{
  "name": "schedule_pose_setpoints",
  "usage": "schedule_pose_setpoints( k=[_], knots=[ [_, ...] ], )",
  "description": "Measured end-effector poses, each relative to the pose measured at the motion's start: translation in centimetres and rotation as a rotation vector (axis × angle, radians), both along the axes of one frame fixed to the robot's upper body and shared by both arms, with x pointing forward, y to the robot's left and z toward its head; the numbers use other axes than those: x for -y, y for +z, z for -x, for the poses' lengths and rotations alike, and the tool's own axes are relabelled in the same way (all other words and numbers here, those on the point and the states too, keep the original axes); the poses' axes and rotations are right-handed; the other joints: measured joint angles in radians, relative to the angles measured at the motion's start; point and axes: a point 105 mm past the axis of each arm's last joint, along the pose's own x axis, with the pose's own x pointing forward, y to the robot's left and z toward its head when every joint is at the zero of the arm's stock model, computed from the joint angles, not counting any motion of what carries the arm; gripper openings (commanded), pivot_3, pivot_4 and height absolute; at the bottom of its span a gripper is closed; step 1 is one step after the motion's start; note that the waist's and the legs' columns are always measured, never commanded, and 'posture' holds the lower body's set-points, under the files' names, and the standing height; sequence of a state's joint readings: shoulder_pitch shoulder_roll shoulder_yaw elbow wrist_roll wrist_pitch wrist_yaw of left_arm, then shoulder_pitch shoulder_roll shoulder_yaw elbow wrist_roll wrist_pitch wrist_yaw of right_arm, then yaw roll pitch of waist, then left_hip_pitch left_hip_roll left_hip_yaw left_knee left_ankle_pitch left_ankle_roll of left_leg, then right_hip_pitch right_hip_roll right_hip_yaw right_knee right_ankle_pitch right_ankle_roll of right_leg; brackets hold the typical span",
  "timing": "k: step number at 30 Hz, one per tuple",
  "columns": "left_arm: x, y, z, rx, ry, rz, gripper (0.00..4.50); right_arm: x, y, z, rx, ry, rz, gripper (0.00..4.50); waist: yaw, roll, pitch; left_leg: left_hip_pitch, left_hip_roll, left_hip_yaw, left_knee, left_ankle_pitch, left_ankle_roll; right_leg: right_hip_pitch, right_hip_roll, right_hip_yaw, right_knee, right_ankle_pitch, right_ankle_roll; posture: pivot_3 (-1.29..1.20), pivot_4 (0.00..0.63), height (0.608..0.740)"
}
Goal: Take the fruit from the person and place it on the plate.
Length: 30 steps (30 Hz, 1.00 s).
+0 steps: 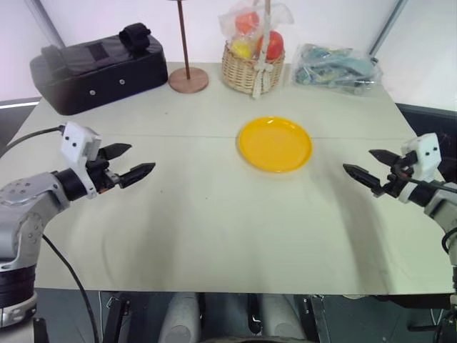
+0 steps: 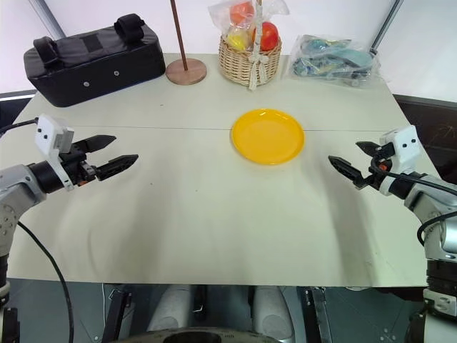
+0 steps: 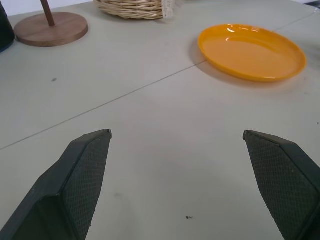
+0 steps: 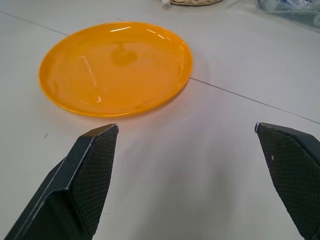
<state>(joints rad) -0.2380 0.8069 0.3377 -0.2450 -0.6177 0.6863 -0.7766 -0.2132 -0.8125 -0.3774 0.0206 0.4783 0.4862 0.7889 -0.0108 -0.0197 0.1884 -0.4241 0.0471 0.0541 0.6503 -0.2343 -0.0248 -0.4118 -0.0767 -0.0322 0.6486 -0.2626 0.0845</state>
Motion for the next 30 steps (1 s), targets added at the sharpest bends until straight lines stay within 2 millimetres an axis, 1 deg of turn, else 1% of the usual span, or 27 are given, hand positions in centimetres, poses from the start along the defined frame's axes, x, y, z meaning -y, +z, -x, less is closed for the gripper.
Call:
schedule_pose_setpoints(
  k=[7, 30],
  knots=[
    [-0.09, 0.59, -0.40, 0.034, 0.027, -0.003, 4.42, -0.02, -0.27, 0.00, -0.002, -0.009, -0.013, 4.50, 0.001, 0.000, 0.000, 0.000, 0.000, 0.000, 0.000, 0.000, 0.000, 0.000, 0.000, 0.000, 0.000, 0.000, 0.000, 0.00, 0.150, 0.740],
    [-0.19, 0.47, -0.63, 0.049, 0.035, -0.013, 4.42, -0.23, -0.61, -0.29, 0.020, -0.024, -0.004, 4.50, 0.001, 0.000, 0.000, 0.000, 0.000, 0.000, 0.000, 0.000, 0.000, 0.000, 0.000, 0.000, 0.000, 0.000, 0.000, 0.00, 0.150, 0.740]
  ],
)
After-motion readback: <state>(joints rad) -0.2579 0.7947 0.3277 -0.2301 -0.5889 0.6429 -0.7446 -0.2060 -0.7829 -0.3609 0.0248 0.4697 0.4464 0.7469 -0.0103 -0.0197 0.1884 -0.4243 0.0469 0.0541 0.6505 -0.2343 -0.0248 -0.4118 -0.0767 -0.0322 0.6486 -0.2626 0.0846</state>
